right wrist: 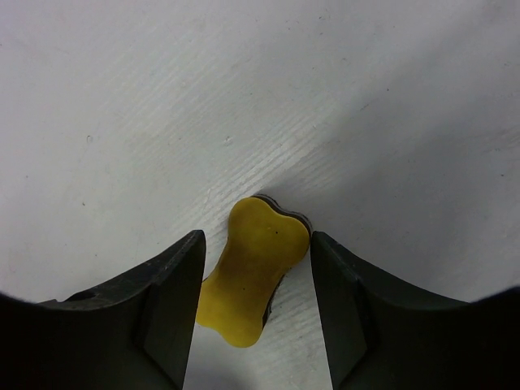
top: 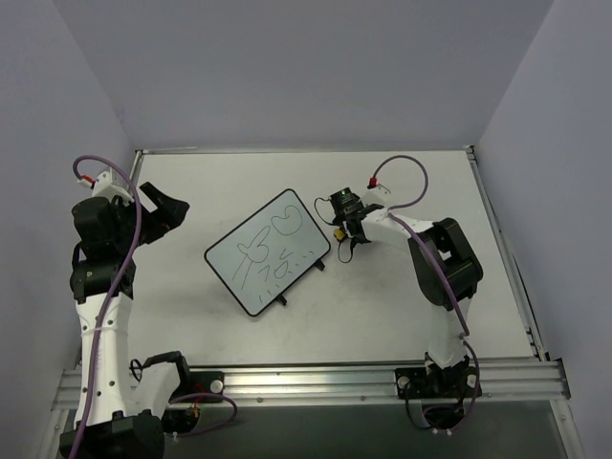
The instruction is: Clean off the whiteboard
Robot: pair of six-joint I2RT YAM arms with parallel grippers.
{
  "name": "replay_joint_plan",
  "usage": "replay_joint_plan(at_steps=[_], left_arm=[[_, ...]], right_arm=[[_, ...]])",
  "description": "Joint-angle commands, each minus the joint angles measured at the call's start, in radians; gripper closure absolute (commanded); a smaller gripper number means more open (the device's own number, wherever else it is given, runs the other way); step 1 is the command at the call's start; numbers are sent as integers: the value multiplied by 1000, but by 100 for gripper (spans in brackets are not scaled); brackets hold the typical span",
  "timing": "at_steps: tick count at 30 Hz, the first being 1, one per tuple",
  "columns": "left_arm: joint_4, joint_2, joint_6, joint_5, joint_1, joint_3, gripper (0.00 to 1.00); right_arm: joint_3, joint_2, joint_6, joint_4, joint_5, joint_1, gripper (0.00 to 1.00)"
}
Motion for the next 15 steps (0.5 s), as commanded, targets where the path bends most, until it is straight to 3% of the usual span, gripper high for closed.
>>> replay_joint_plan(at_steps=[1, 15], left_arm=[[20, -18, 7, 7, -3, 6, 6], [22, -14, 7, 6, -3, 6, 6]], right_arm=[[40, 8, -40, -47, 64, 10, 50], [142, 47, -359, 5, -11, -45, 66]])
